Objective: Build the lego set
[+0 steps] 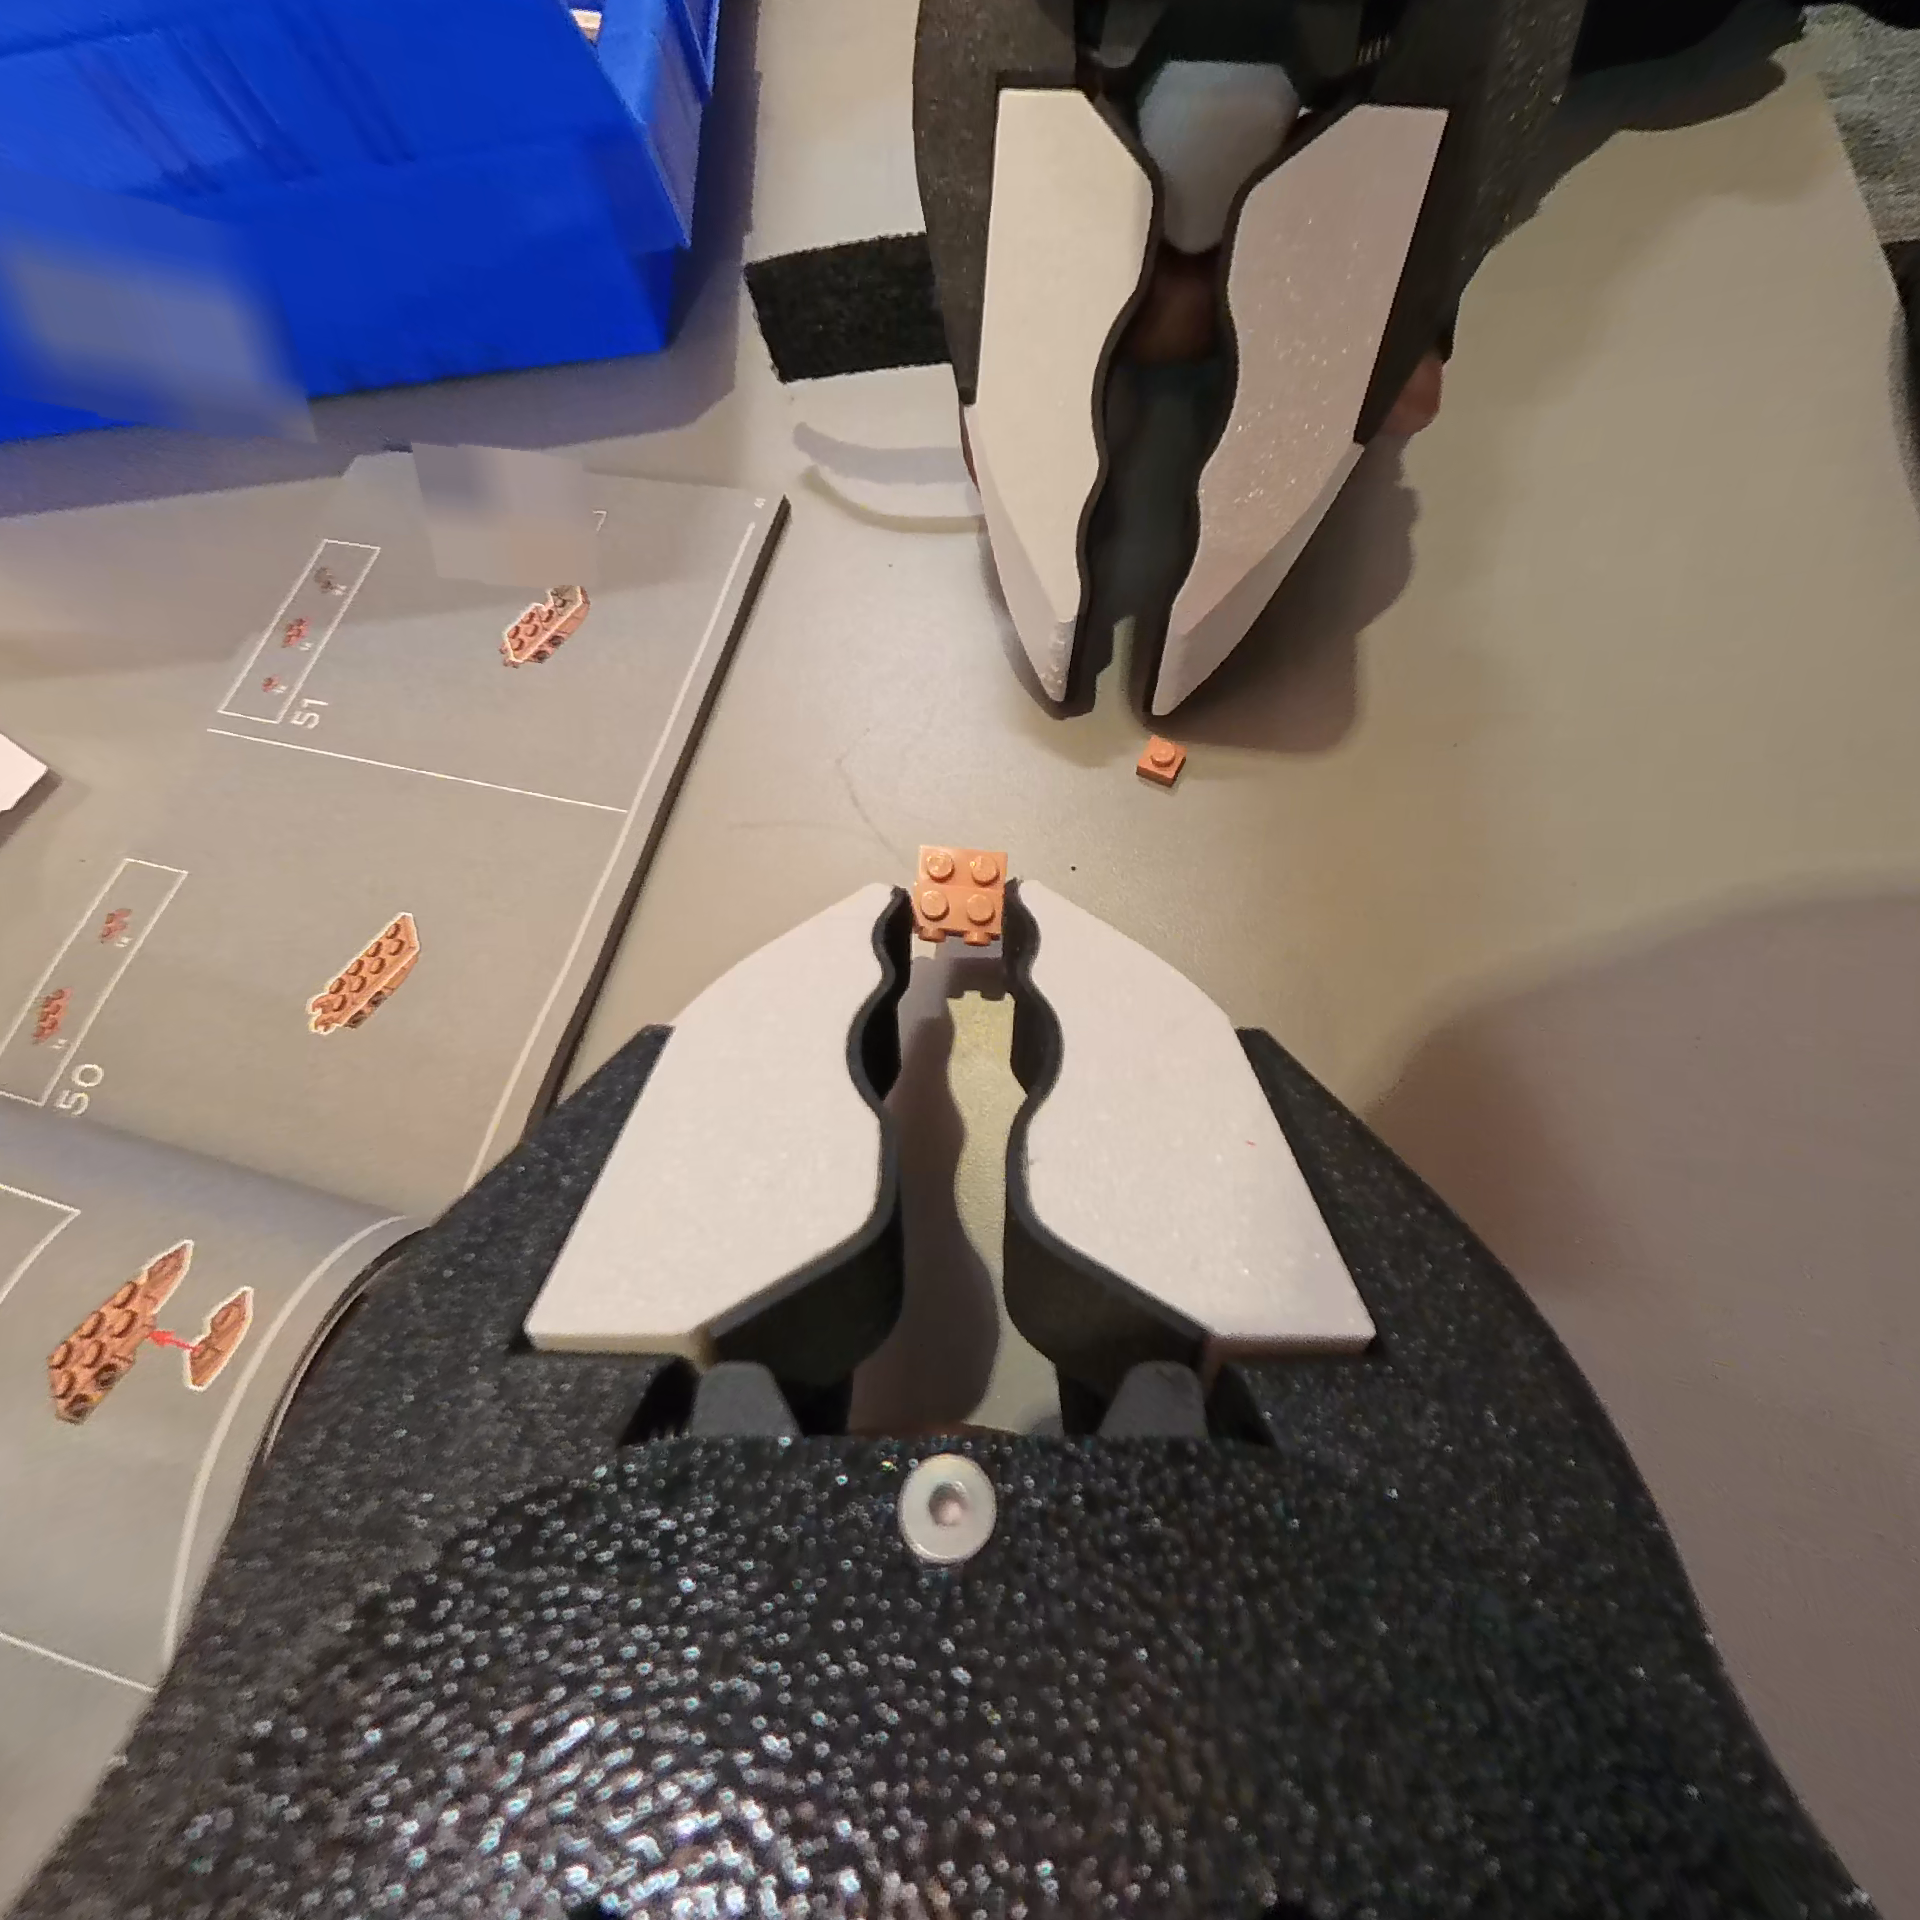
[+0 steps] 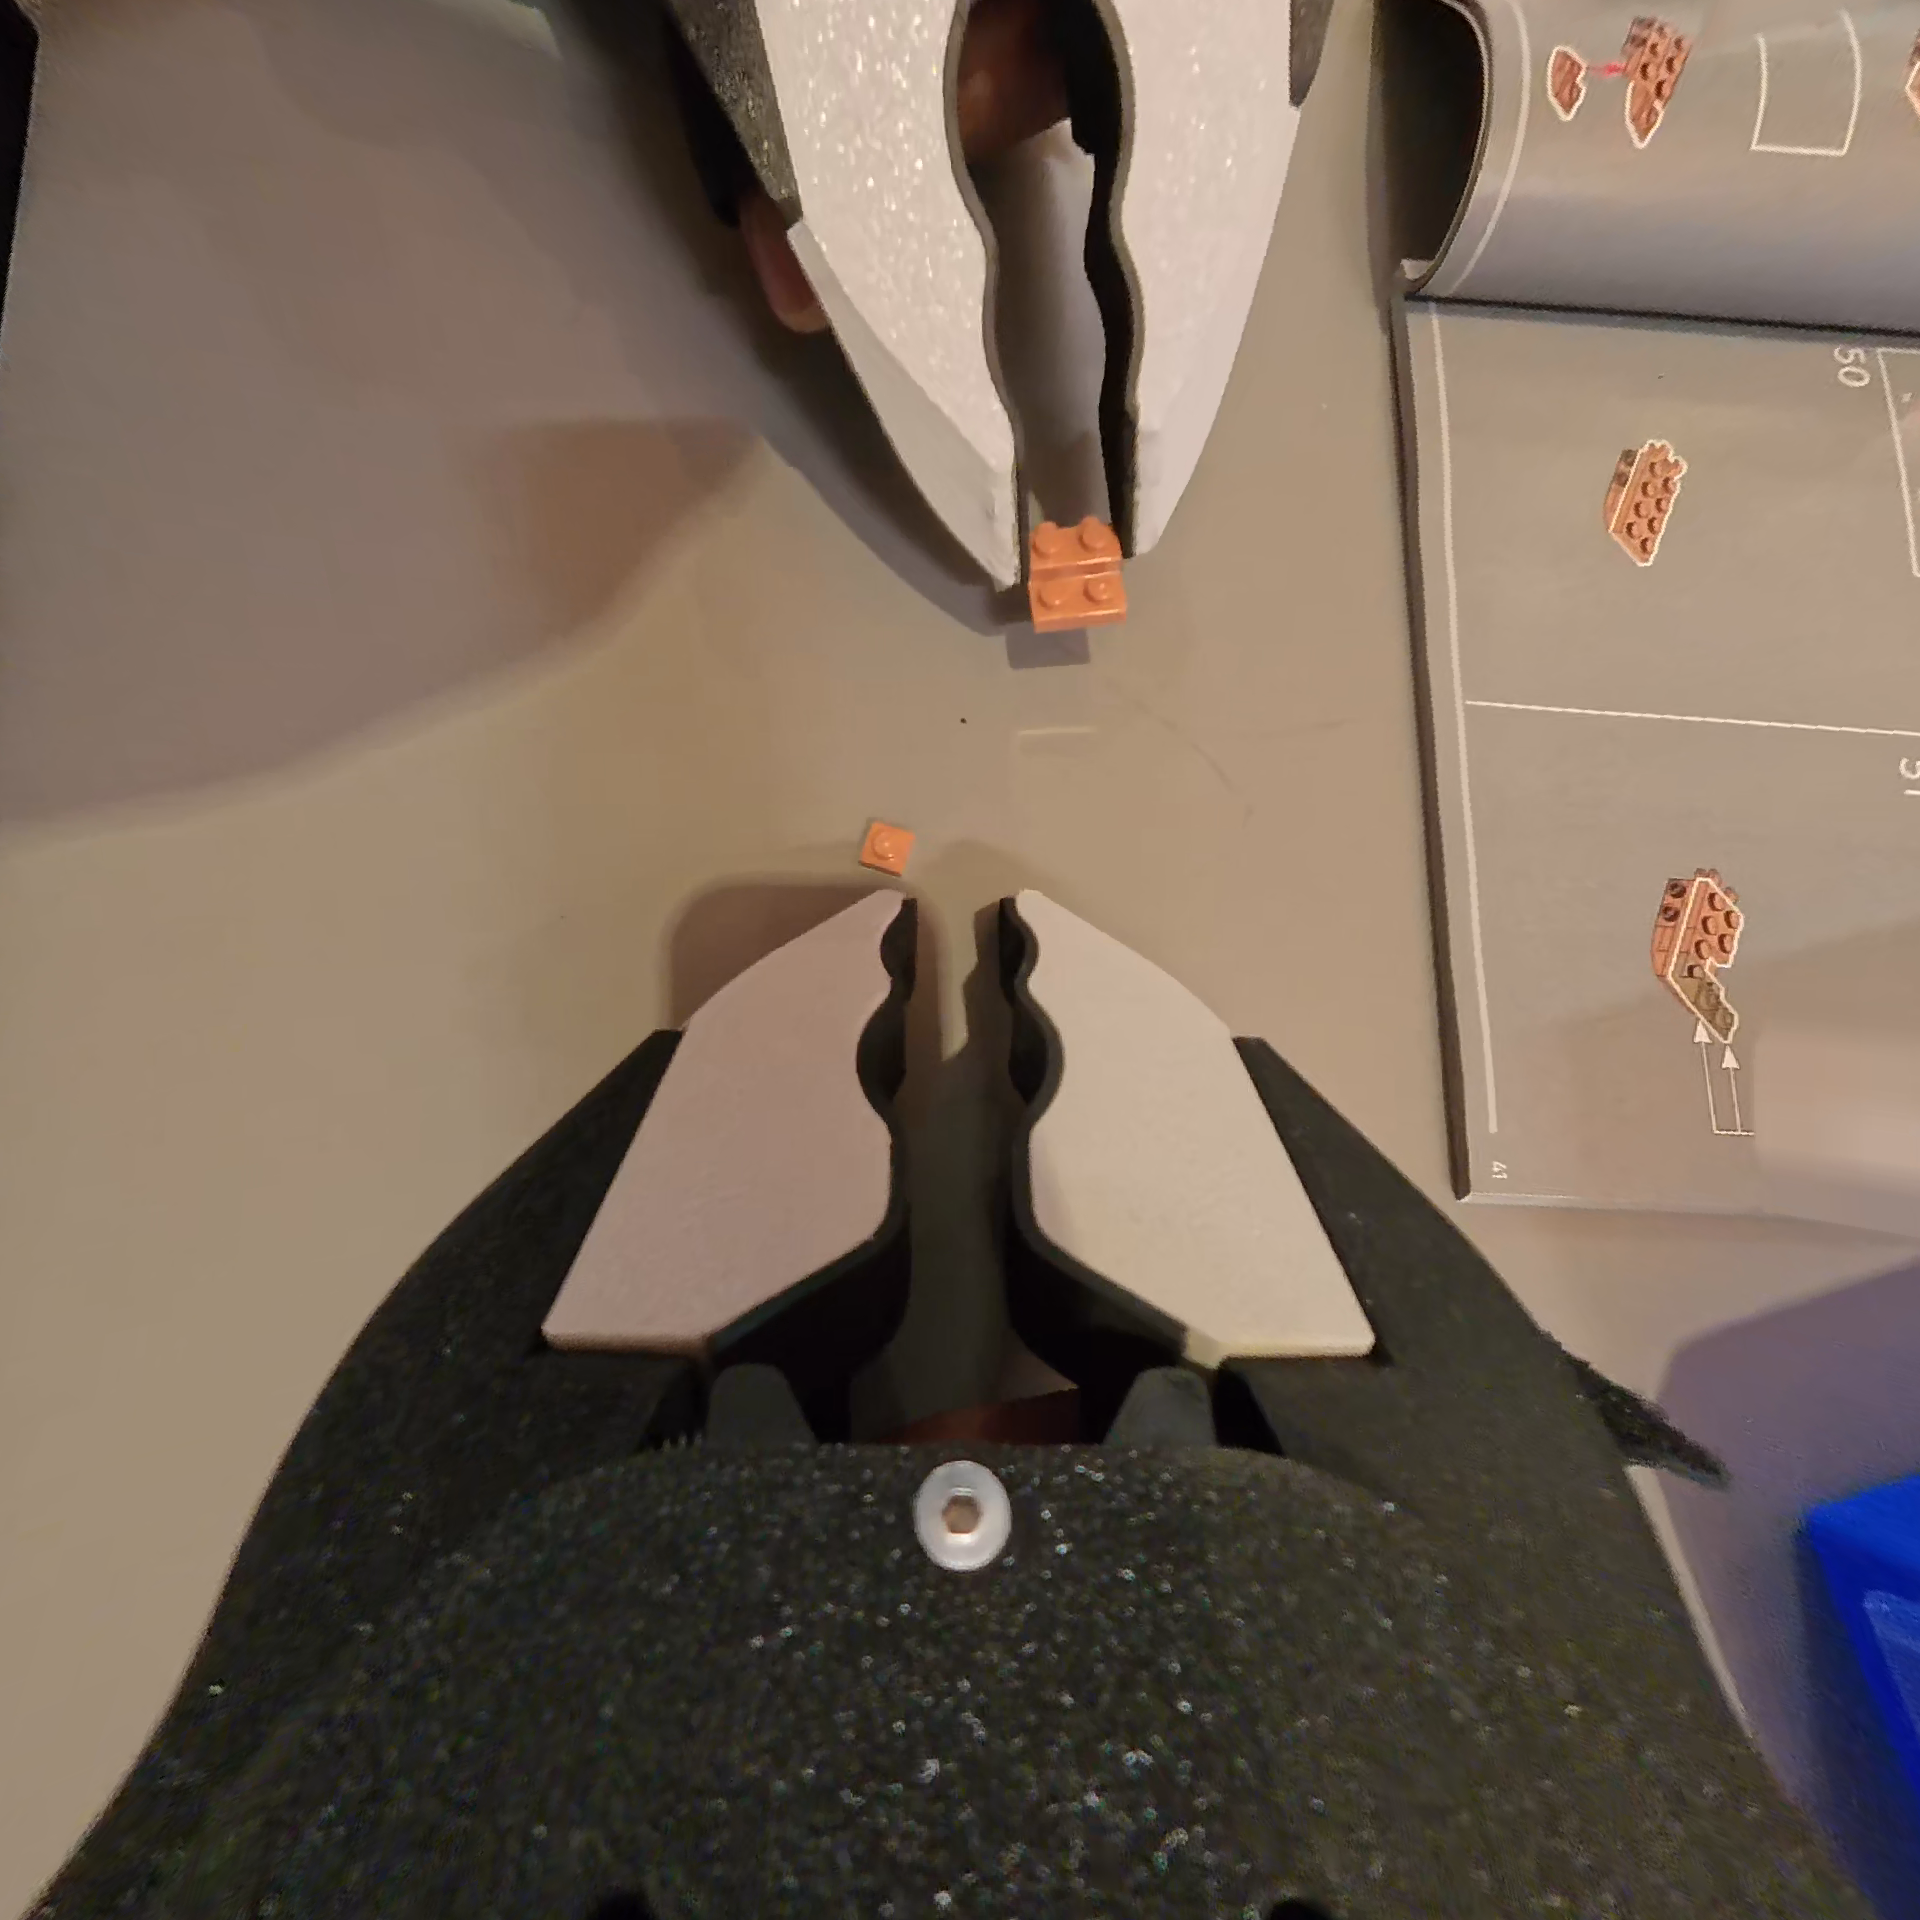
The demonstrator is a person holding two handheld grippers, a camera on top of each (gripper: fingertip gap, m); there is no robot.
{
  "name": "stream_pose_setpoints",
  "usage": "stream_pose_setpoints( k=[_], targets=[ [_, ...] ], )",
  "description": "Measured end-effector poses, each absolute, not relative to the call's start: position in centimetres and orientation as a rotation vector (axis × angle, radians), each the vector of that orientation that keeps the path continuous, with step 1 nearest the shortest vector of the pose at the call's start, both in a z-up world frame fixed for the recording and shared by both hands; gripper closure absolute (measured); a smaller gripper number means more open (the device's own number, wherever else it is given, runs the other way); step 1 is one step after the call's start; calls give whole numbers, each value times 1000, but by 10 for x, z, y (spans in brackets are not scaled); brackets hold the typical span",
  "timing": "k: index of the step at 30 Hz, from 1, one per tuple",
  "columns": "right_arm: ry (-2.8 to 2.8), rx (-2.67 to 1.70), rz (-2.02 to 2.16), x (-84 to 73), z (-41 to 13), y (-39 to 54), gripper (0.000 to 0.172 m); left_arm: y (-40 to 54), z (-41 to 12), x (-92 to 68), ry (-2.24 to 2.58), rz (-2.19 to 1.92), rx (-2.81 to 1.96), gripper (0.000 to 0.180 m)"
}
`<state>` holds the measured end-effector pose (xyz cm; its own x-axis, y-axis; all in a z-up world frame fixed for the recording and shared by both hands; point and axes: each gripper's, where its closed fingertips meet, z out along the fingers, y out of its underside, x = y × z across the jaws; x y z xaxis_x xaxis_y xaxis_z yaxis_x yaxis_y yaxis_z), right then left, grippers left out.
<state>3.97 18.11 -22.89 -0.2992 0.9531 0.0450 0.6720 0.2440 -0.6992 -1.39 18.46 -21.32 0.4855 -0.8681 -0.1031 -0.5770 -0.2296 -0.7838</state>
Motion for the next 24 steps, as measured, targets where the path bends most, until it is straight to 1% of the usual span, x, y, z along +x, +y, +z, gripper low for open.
stream_pose_setpoints(
  k=[24],
  targets=[
    [-2066,-1481,812,34,-229,169,157,182,-219,-12,1248,-425,-1942,164]
  ],
)
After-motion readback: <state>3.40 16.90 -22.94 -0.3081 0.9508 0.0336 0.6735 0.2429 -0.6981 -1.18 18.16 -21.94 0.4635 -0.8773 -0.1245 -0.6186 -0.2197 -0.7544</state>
